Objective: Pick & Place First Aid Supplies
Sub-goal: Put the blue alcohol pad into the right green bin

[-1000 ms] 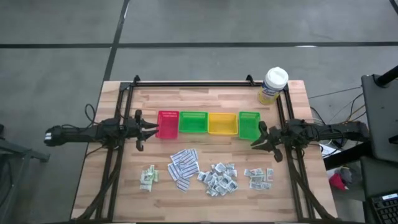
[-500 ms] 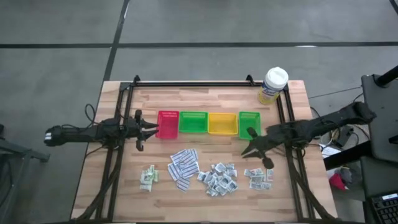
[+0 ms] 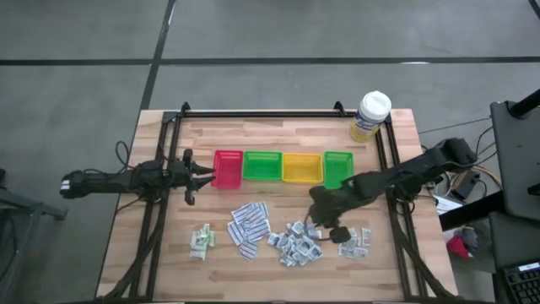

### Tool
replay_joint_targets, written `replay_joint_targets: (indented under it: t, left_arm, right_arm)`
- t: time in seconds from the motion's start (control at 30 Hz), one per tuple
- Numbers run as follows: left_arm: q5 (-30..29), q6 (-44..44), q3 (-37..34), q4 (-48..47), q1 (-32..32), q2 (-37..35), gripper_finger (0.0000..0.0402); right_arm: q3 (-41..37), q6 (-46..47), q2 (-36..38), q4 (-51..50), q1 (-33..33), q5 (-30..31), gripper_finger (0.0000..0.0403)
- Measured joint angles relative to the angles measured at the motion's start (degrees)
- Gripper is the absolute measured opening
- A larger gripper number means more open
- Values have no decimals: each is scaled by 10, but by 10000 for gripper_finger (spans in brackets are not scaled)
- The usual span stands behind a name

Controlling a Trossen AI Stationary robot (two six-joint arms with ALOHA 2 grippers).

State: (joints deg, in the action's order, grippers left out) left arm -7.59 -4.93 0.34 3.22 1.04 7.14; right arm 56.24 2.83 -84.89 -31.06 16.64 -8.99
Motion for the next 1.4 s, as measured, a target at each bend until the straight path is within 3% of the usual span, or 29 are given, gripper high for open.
replay_joint_targets:
  t: [0.37,0.47,0.77,1.4]
  left_arm:
    - [2,0,0,-15,0,1,113]
    - [2,3,0,-15,0,1,113]
    - [2,3,0,-16,0,2,113]
    - [1,3,0,-15,0,3,113]
  right_arm:
    - [102,-4,-134,-88,0,1,79]
    - [97,-5,-145,-91,-2,4,96]
    - [76,-25,-143,-86,-2,115,143]
    - [59,-27,-177,-45,-2,117,134]
